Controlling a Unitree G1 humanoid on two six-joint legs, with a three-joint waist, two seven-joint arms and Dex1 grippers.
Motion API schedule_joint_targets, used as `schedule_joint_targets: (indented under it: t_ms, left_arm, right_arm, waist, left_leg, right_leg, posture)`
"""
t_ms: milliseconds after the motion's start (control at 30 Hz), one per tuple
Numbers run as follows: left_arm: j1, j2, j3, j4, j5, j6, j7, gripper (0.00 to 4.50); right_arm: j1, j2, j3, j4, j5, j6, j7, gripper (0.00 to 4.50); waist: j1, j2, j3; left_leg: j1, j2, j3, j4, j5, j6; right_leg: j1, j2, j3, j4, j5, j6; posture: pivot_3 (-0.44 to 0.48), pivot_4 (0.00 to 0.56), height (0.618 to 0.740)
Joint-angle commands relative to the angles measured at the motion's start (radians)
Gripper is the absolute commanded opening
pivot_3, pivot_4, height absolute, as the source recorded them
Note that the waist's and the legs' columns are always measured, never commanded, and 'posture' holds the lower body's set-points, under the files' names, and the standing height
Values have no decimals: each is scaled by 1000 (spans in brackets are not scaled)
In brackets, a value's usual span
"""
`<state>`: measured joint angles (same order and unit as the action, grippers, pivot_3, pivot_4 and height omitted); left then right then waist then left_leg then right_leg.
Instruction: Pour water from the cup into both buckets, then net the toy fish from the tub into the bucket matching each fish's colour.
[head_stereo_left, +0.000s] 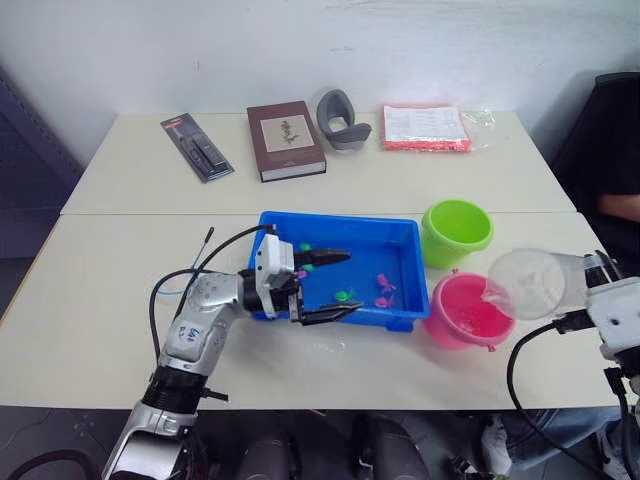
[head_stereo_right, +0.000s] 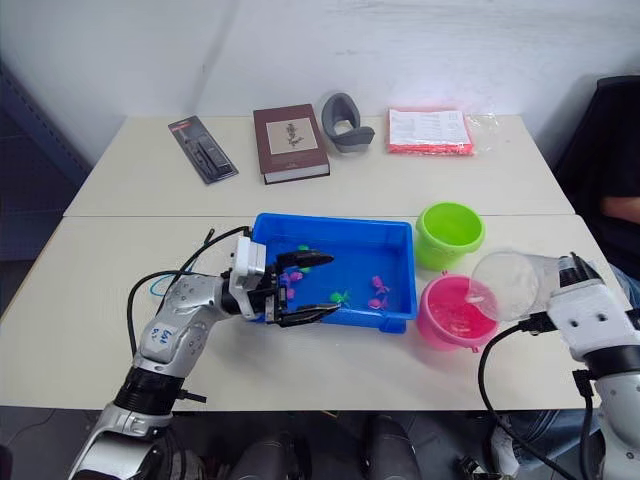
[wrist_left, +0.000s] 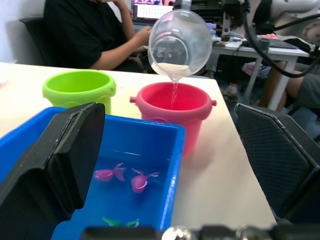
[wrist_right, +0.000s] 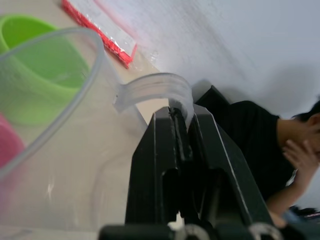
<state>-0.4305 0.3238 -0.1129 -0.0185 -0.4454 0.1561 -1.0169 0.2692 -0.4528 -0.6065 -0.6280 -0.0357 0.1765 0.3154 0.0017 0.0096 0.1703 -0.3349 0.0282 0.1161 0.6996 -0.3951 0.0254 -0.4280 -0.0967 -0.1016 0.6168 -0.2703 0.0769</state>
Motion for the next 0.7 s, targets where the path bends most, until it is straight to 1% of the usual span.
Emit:
schedule_joint_targets:
  t_ms: [33,167,200,267,300,400,500,600,700]
  left_arm:
    - [-23,-1,47,7,-24,14,28,4500]
    - [-52,-16,87,22,-32,42,84,4500]
    - [-65,-31,103,26,-41,56,115,4500]
    - [-87,-51,122,32,-55,78,149,4500]
    - [-94,-53,119,34,-49,79,150,4500]
    - [-101,-54,105,37,-30,72,143,4500]
    - [-104,-54,100,39,-19,64,146,4500]
    - [-96,-48,93,37,-2,52,150,4500]
    - [-87,-48,87,31,8,44,150,4500]
  right_arm:
    - [-86,7,-96,-57,156,184,-33,69]
    - [-212,-41,-126,-17,247,374,-47,69]
    - [-255,-59,-126,1,256,467,-71,69]
    - [-332,-89,-109,45,271,527,-87,69]
    - [-356,-118,-85,69,250,556,-95,69]
    - [-425,-179,-16,157,197,577,-117,69]
    - [-480,-231,41,243,146,552,-139,69]
    - [-520,-288,111,332,87,477,-140,69]
    - [-553,-317,165,400,57,403,-130,69]
  waist:
    - [0,0,0]
    - [-2,0,0]
    - [-2,0,0]
    - [-2,0,0]
    - [-2,-1,0]
    - [-1,-1,0]
    - [-1,-1,0]
    - [-1,-1,0]
    - [-2,-1,1]
  left_leg:
    - [0,0,0,0,0,0]
    - [0,0,0,0,0,1]
    - [0,0,0,0,0,1]
    - [-1,0,0,0,0,1]
    - [-1,0,0,0,0,1]
    - [-1,-1,-1,-1,0,1]
    - [-1,-1,0,-1,0,1]
    - [-2,-1,0,-1,1,2]
    - [-2,-1,0,-1,1,2]
  right_leg:
    - [0,0,0,0,0,0]
    - [0,0,0,1,0,0]
    - [0,0,0,1,0,0]
    - [0,-1,0,2,0,0]
    - [0,-1,0,3,0,0]
    - [0,-1,-1,3,0,0]
    - [0,0,-1,3,0,0]
    - [-1,0,-1,3,0,1]
    - [0,0,-1,2,1,1]
  posture:
    - [0,150,740]
    - [0,150,740]
    - [0,150,740]
    - [0,150,740]
    - [0,150,740]
    - [0,150,740]
    - [0,150,740]
    - [0,150,740]
    - [0,150,740]
